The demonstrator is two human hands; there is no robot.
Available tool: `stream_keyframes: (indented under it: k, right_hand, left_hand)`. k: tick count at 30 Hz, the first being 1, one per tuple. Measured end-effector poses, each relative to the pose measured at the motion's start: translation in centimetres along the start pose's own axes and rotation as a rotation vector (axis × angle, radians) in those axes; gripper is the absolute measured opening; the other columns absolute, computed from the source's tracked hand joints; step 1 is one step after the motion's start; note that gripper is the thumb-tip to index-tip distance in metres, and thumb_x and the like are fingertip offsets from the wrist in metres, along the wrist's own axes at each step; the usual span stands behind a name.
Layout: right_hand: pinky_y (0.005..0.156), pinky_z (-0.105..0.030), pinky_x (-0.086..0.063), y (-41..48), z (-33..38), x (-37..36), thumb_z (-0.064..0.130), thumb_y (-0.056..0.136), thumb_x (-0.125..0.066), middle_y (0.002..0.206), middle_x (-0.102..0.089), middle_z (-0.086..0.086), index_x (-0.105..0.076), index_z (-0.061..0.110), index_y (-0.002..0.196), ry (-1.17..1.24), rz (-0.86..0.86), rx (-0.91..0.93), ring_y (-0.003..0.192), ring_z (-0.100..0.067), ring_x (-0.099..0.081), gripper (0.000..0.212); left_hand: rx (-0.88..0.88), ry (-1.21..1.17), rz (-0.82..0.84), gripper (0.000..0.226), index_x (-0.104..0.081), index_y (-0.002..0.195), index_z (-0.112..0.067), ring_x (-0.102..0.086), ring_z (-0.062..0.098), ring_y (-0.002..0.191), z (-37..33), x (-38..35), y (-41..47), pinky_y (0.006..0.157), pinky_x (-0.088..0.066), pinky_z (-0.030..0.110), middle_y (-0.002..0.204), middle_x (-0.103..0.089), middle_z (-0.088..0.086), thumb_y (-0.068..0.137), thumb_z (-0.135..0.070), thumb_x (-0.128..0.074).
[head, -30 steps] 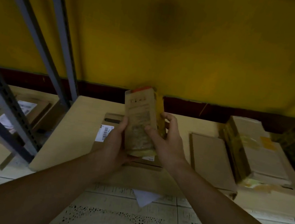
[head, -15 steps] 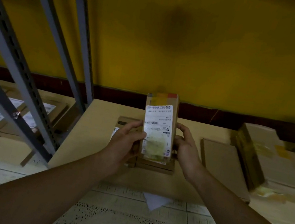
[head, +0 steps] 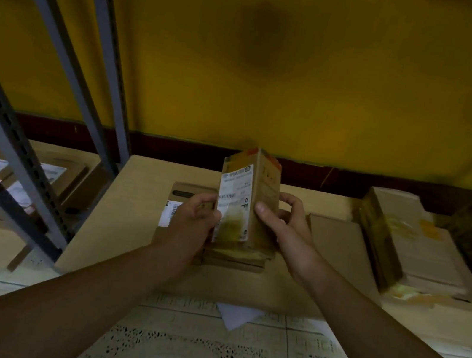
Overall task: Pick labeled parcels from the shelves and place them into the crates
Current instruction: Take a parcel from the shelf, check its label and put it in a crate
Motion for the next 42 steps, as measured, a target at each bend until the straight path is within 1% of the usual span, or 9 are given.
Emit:
stream_keyframes:
  k: [4,8,12,17,21,28,36,39,42]
  right_hand:
    - [0.086,-0.038,-0.057,0.5,-0.5,2.0,0.064,0.068,-0.083,0.138,-0.052,0.002,-0.034,0.033,0.147,-0.132,-0.064,-0.061,0.115,-0.018,-0.060,0.098]
    - [0.067,-0.034,-0.060,0.4,-2.4,3.9,0.029,0.088,-0.078,0.118,-0.072,-0.003,-0.045,0.028,0.131,-0.058,-0.055,-0.127,0.093,-0.021,-0.075,0.054]
    - [0.083,-0.046,-0.061,1.0,-4.8,7.5,0.024,0.094,-0.071,0.112,-0.076,-0.009,-0.048,0.024,0.121,0.049,-0.146,-0.171,0.092,-0.026,-0.076,0.036]
    - [0.073,-0.036,-0.062,1.5,-6.5,8.8,0.020,0.096,-0.069,0.112,-0.074,-0.006,-0.047,0.022,0.122,-0.032,-0.174,-0.172,0.093,-0.021,-0.075,0.034]
    - [0.092,-0.049,-0.059,2.8,-7.3,8.6,0.029,0.097,-0.068,0.119,-0.071,-0.002,-0.045,0.029,0.123,-0.125,-0.179,-0.162,0.099,-0.022,-0.073,0.035]
    - [0.098,-0.048,-0.056,3.8,-7.0,7.8,0.030,0.105,-0.053,0.129,-0.067,-0.004,-0.037,0.021,0.140,-0.247,-0.167,-0.131,0.109,-0.023,-0.069,0.040]
    - [0.099,-0.050,-0.054,4.9,-6.9,5.5,0.034,0.105,-0.051,0.133,-0.065,-0.009,-0.035,0.014,0.146,-0.342,-0.141,-0.080,0.113,-0.026,-0.067,0.048]
    - [0.100,-0.048,-0.052,4.2,-6.0,6.3,0.045,0.106,-0.043,0.137,-0.059,-0.009,-0.031,0.016,0.150,-0.402,-0.188,-0.040,0.116,-0.026,-0.064,0.054]
    - [0.105,-0.045,-0.045,2.7,-5.0,9.2,0.049,0.105,-0.038,0.142,-0.053,-0.013,-0.037,0.019,0.148,-0.622,-0.286,0.021,0.124,-0.032,-0.055,0.053]
  left_hand:
    - [-0.082,0.109,-0.020,0.027,-0.059,0.120,-0.025,-0.073,0.023,0.095,-0.1,-1.6,0.1,0.077,-0.062,0.040,0.104,-0.075,0.005,0.101,-0.006,-0.057]
    - [-0.138,0.186,0.028,0.027,-0.061,0.125,-0.019,-0.075,0.023,0.084,-0.8,-4.5,0.4,0.066,-0.063,0.040,0.100,-0.076,0.009,0.100,-0.008,-0.059]
    - [-0.329,0.549,0.167,0.026,-0.057,0.129,-0.021,-0.064,0.002,0.074,-0.3,-7.1,0.0,0.066,-0.054,0.018,0.094,-0.067,0.004,0.107,-0.015,-0.046]
    - [-0.381,1.304,0.349,0.063,-0.035,0.155,-0.020,-0.028,0.031,0.148,5.6,-6.1,1.0,0.121,-0.029,0.045,0.159,-0.029,0.010,0.097,-0.022,-0.061]
    - [-0.353,1.627,0.444,0.076,-0.013,0.161,-0.031,0.005,0.028,0.156,7.8,-4.9,0.8,0.125,-0.001,0.049,0.169,0.004,0.003,0.099,-0.036,-0.057]
    - [-0.411,1.691,0.423,0.084,-0.006,0.162,-0.030,0.002,0.032,0.156,8.5,-3.7,0.5,0.123,-0.009,0.054,0.170,0.004,0.007,0.096,-0.047,-0.054]
    - [-0.512,1.582,0.386,0.073,-0.038,0.151,-0.023,-0.034,0.040,0.146,7.9,-0.7,0.7,0.111,-0.035,0.061,0.160,-0.034,0.017,0.082,-0.045,-0.048]
    - [-0.606,1.414,0.295,0.058,-0.051,0.135,-0.018,-0.051,0.038,0.130,5.8,-1.6,0.8,0.103,-0.046,0.057,0.143,-0.051,0.015,0.083,-0.043,-0.047]
    - [-0.829,1.292,0.246,0.022,-0.058,0.097,-0.013,-0.058,0.028,0.082,2.1,-5.1,-0.8,0.066,-0.052,0.043,0.100,-0.059,0.007,0.083,-0.026,-0.047]
Point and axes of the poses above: each hand's wrist, its own y-axis towards the middle knuckle, its own x-axis out of the back of the hand, z = x × y, the point moved 10 cm from there along y, towards the middle knuckle
